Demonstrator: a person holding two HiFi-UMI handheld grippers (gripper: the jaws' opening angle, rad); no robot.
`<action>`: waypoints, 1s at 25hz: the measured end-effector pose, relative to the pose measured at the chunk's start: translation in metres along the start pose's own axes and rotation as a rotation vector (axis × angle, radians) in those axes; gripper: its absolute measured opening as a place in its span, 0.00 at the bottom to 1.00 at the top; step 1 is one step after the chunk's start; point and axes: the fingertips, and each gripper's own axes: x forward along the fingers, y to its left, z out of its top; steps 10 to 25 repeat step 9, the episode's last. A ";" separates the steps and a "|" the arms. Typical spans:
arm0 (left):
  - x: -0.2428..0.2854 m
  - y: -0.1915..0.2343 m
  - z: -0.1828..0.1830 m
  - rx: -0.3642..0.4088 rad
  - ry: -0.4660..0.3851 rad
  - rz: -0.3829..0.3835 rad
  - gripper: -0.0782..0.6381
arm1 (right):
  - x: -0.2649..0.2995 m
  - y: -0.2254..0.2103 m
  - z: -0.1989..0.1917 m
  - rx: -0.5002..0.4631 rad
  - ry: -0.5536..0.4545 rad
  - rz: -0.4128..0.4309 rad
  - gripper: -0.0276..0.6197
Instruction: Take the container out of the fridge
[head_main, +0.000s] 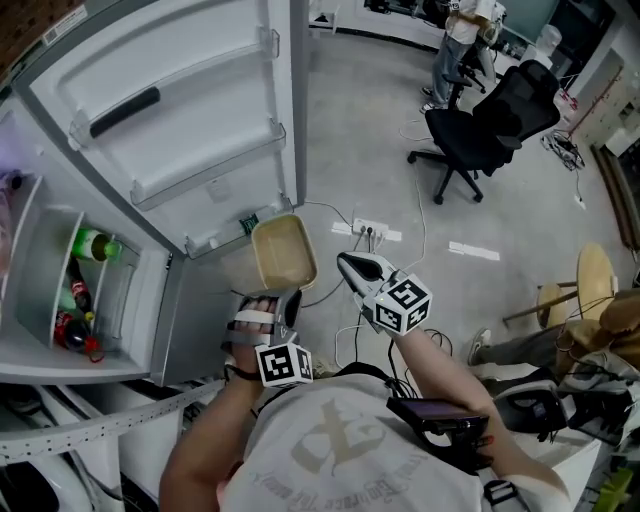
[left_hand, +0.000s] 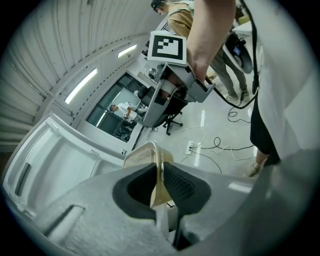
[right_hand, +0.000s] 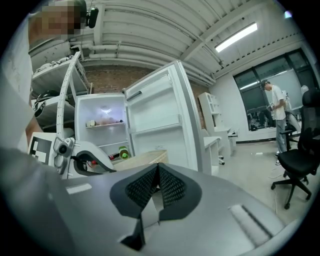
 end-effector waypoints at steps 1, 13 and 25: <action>0.002 -0.001 0.005 0.010 -0.014 -0.004 0.18 | -0.004 -0.003 0.000 0.002 -0.002 -0.011 0.05; 0.017 -0.001 0.033 0.065 -0.076 -0.028 0.18 | -0.026 -0.026 0.000 0.008 -0.009 -0.073 0.05; 0.017 -0.001 0.033 0.065 -0.076 -0.028 0.18 | -0.026 -0.026 0.000 0.008 -0.009 -0.073 0.05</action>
